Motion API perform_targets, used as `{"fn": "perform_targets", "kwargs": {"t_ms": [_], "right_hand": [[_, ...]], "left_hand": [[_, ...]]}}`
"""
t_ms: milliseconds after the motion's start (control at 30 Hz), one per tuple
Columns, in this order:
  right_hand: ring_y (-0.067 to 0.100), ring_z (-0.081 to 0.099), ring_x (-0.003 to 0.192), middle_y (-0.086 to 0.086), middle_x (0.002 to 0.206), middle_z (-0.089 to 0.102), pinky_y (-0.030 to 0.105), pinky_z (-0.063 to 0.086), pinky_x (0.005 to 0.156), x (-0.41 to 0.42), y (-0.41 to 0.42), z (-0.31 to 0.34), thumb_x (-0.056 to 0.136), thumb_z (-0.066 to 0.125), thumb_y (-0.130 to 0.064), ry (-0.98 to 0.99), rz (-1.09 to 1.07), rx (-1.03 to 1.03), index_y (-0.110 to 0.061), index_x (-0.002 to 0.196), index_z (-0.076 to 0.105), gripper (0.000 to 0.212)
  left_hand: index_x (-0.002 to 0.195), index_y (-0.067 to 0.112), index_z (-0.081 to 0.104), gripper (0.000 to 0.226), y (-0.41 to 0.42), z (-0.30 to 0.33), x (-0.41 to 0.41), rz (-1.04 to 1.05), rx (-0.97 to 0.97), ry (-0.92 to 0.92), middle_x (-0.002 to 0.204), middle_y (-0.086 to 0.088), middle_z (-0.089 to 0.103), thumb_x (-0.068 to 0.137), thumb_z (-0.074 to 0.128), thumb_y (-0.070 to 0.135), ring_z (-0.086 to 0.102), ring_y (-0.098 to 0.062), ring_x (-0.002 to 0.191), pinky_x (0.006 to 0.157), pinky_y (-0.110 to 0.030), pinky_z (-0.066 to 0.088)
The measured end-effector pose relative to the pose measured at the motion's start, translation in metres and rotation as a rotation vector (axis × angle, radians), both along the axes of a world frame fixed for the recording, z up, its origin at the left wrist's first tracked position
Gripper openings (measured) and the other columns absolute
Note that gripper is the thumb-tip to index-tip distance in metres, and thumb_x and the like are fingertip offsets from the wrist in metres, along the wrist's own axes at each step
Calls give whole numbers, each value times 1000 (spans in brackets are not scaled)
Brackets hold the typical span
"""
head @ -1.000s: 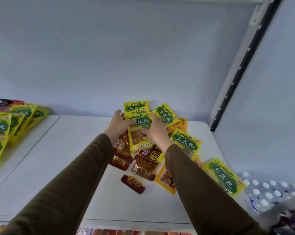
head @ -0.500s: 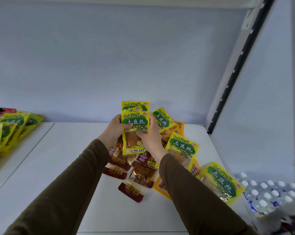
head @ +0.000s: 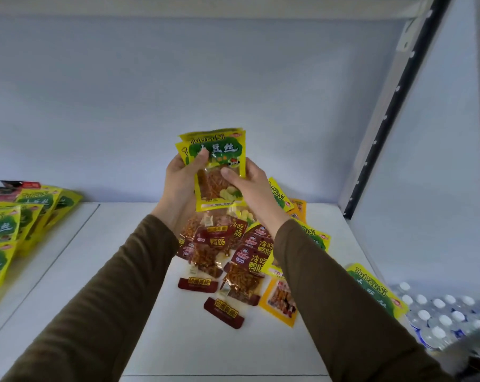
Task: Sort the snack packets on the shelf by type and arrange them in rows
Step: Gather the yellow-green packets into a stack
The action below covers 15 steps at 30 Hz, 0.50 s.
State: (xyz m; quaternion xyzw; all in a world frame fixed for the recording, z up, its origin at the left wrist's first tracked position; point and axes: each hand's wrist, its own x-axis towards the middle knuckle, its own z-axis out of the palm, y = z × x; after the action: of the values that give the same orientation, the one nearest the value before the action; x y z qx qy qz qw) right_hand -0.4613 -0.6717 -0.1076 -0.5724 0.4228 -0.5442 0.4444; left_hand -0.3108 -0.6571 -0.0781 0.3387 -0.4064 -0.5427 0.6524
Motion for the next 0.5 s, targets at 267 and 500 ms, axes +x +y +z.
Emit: {"fn": "perform_targets", "kwargs": {"t_ms": [267,500], "right_hand": [[17,76,85,3,100,79,26,59,66,4,-1,34,91,75,-20,-151,-16,20,-14,115,69,26],[21,75,90,0,102,76,34,60,73,14,4,25,96,68,-28,-33,-59,124,-22,110,65,15]], "left_hand": [[136,4,59,39,0,30,4,-104,55,-81,126,-20,71,102,62,24,72,-39,110,85,-50,61],[130,10,66,41,11,-1,6,-317,145,-233,120,-19,74,92,74,25,74,-36,104,78,-41,62]]}}
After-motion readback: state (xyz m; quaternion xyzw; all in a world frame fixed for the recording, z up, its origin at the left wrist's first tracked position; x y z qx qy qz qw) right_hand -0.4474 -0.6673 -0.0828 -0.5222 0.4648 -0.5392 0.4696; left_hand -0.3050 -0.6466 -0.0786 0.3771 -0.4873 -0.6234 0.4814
